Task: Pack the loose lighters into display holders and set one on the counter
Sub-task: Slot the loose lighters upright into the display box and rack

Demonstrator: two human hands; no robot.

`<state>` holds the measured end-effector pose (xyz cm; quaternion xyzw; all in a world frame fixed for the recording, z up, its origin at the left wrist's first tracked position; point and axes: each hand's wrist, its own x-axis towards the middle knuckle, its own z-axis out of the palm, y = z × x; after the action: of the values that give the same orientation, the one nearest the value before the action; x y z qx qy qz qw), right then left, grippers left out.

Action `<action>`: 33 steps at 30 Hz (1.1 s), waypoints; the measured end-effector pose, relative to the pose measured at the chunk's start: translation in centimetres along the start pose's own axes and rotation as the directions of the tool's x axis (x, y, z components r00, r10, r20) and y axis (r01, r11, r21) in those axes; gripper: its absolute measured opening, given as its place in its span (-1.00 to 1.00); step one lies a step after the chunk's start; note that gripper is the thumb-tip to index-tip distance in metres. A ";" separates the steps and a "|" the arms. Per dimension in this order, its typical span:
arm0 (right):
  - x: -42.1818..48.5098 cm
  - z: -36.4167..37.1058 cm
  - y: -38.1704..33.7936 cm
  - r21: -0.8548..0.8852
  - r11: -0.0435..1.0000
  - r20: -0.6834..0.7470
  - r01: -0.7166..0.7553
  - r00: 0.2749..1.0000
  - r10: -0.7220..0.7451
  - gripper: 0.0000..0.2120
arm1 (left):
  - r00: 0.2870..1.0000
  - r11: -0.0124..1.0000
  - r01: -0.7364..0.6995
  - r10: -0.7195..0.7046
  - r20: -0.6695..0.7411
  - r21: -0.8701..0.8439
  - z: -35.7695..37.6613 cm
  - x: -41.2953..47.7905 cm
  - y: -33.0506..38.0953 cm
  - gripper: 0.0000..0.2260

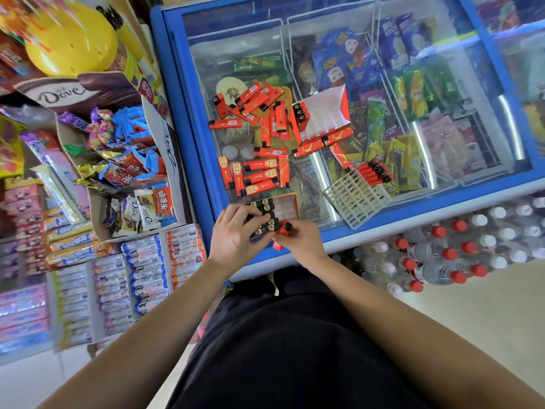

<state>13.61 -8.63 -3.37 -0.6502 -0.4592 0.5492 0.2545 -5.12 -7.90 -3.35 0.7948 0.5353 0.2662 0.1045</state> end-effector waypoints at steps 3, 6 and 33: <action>-0.6 -0.4 -0.6 0.048 0.997 -0.006 0.061 0.998 -0.060 -0.93 | 1.000 0.999 -0.011 0.010 -0.006 -0.032 -0.3 0.0 0.0 -0.73; -1.0 -0.4 -0.9 0.038 0.992 -0.039 0.119 0.992 -0.118 -0.94 | 1.000 0.998 -0.019 0.018 -0.021 -0.065 -0.7 -0.1 0.5 -0.78; 0.1 -16.3 0.7 0.178 0.984 -0.555 -0.010 0.825 0.109 -0.86 | 0.998 0.999 -0.007 0.009 -0.065 0.031 0.9 -0.1 2.1 -0.96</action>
<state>29.31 -6.05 0.32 -0.7732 -0.2956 0.3775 0.4150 -3.00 -8.70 -3.17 0.7894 0.5393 0.2840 0.0736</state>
